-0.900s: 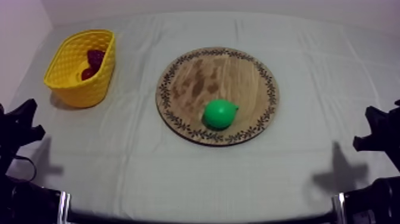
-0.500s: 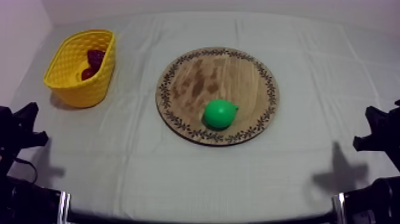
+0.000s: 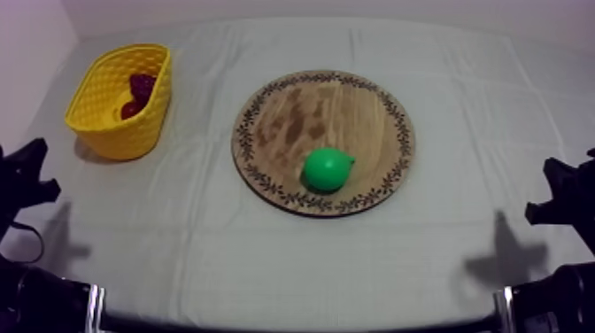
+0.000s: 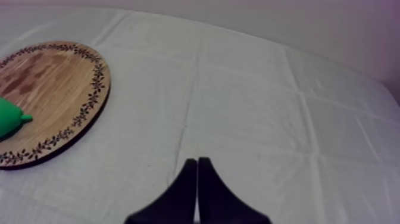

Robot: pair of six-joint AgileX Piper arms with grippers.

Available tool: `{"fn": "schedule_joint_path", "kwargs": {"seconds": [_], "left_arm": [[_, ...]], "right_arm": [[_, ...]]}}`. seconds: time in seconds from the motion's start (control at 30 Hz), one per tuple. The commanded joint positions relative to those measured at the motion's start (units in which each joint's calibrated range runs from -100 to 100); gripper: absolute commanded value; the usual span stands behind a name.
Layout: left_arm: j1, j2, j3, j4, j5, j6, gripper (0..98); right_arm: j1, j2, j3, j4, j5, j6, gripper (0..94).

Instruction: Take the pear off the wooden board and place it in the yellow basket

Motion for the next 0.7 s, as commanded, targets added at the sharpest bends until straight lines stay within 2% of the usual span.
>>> {"fn": "schedule_joint_path", "kwargs": {"seconds": [0.0,0.2,0.37,0.67], "left_arm": [[0.06,3.24,-4.12,-0.08,0.25,0.38,0.0],[0.89,12.89,-15.85,-1.14,4.39,0.94,0.0],[2.2,21.15,-27.14,-1.23,9.48,0.49,0.0],[5.96,34.04,-45.6,0.64,17.37,-2.72,0.0]], "right_arm": [[0.01,-0.05,0.05,0.02,0.03,0.0,0.5],[0.01,-0.05,0.05,0.02,0.03,0.0,0.5],[0.01,-0.05,0.05,0.02,0.03,0.0,0.5],[0.01,-0.05,0.05,0.02,0.03,0.0,0.5]]}}
